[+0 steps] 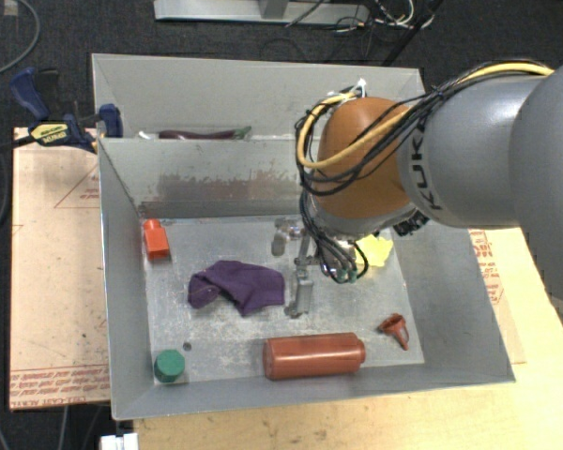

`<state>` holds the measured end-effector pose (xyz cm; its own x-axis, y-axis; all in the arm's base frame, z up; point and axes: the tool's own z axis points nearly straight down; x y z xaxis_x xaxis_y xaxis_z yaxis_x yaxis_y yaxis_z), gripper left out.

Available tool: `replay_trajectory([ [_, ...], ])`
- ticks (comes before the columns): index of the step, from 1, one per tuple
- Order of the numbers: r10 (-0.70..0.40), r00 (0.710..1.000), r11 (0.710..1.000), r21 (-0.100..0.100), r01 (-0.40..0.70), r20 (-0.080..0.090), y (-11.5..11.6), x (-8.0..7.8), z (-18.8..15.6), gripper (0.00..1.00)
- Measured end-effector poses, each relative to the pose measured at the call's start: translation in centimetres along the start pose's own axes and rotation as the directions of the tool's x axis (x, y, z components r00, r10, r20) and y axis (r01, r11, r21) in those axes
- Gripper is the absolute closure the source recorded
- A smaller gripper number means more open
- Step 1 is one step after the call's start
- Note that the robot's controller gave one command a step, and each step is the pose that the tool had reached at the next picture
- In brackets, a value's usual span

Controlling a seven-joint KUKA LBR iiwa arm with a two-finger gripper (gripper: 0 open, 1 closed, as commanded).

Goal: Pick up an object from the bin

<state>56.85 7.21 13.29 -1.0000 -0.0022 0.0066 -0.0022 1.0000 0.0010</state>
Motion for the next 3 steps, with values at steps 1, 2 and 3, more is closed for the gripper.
replay_trajectory([
  [1, 0.001, 1.000, 1.000, -0.001, -0.001, 0.007, 0.0, -0.2, -0.4, 0.00],
  [2, 0.005, 1.000, 1.000, -0.001, -0.005, 0.012, 2.5, -0.3, 3.3, 0.00],
  [3, -0.087, 0.996, 0.996, -0.002, 0.087, 0.011, 4.3, -2.4, 6.2, 1.00],
])
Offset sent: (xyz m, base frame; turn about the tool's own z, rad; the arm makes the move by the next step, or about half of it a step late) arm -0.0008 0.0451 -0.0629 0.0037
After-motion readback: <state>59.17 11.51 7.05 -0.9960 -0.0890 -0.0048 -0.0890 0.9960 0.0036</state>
